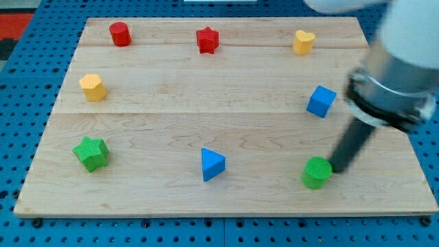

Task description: Move the green circle towards the green star

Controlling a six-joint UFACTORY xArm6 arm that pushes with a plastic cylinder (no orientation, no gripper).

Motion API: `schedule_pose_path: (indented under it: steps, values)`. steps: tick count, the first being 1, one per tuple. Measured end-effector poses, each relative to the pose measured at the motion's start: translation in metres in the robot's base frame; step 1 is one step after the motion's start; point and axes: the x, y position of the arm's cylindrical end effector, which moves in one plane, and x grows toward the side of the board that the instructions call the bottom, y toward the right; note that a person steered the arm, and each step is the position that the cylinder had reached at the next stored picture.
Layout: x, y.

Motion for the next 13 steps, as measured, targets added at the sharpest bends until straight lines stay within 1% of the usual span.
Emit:
schedule_pose_path:
  steps: [1, 2, 3, 4, 5, 6, 7, 8, 10, 11, 13]
  values:
    - [-0.007, -0.041]
    - [-0.004, 0.034]
    - [0.041, 0.038]
    - [0.047, 0.014]
    - [0.036, -0.027]
    - [0.025, -0.044]
    - [0.058, -0.010]
    - [0.042, -0.040]
    - [-0.052, -0.173]
    - [-0.067, -0.225]
    - [-0.071, -0.222]
